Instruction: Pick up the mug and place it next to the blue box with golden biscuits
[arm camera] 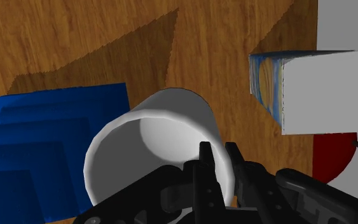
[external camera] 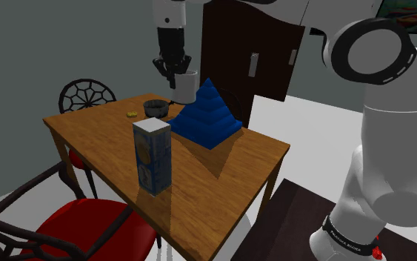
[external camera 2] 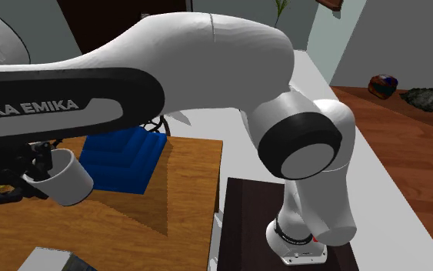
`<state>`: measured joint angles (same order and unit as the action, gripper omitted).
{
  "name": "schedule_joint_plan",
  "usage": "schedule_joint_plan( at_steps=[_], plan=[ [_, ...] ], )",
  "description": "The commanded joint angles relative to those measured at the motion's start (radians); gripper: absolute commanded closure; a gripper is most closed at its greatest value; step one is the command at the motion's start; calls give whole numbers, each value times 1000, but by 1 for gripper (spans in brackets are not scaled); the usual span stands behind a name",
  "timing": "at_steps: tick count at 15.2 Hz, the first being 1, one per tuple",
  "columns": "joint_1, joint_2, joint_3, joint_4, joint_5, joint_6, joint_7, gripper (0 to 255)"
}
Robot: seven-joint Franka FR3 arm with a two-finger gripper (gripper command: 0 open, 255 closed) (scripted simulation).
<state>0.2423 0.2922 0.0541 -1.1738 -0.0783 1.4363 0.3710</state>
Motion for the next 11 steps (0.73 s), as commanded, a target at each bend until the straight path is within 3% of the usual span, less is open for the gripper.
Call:
schedule_joint_plan(
  at_steps=[1,11],
  plan=[
    [-1,-14,0,-48,1,35,3,255],
    [-5,-57,0,-247,4,191,10,255]
  ],
)
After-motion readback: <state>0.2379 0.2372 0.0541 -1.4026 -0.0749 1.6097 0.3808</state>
